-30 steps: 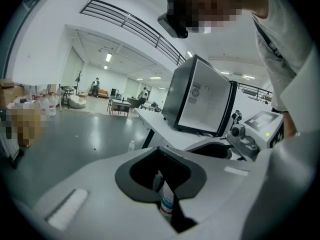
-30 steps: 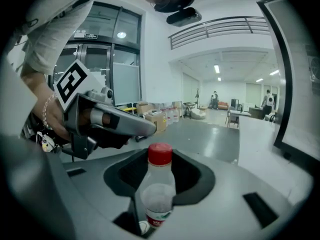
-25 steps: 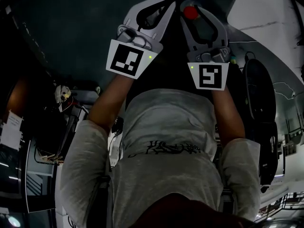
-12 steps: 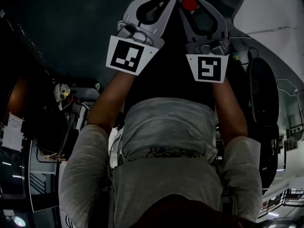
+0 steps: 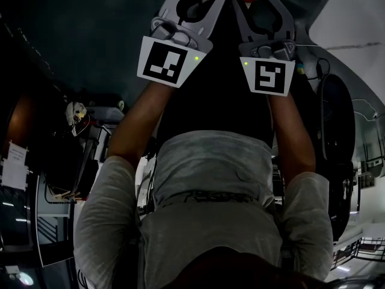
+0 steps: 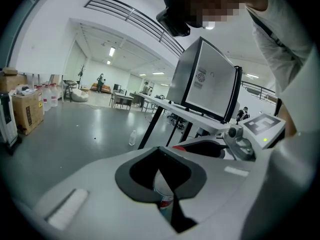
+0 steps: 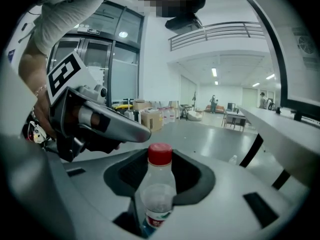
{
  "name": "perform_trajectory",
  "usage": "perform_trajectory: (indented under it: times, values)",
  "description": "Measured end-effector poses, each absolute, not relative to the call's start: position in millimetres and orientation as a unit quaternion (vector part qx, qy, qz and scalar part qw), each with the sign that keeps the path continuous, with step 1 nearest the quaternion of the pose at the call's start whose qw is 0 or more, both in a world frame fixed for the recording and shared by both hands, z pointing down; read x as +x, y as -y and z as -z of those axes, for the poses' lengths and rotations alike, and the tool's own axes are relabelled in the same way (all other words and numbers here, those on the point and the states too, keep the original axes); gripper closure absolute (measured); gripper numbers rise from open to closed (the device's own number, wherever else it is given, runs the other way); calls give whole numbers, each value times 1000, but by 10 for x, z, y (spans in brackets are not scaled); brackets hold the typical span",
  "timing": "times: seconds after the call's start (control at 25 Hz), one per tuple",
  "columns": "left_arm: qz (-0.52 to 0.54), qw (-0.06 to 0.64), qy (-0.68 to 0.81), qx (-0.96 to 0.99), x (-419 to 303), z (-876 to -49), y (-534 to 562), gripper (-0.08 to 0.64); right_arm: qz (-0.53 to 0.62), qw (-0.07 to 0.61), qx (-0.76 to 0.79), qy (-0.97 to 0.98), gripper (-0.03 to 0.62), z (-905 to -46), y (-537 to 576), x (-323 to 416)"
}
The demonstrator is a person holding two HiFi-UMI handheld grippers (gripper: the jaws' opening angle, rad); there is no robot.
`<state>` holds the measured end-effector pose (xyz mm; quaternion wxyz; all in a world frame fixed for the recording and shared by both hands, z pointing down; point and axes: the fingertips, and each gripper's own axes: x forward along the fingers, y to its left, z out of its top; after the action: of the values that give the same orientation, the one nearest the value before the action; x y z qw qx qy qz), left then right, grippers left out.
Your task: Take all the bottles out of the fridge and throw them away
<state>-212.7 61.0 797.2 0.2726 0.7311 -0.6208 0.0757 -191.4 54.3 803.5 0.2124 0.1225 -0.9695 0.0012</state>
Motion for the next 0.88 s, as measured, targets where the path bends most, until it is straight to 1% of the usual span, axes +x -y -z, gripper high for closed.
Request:
perform_trajectory:
  times: [0.4,0.68,0.88]
  values:
    - [-74,269,623,731,-2095,-7944,-642,551,-20,215,129,968,440,-8022,-532,-1862]
    - [-60,264,629,729,-2094,-7561,-671,551,-28,195,129,972,440,-7603,-596,-1877]
    - [-52,258,633,728,-2109,-7261,-668,551,-38,202,126,971,451,-7292,-557,-1883]
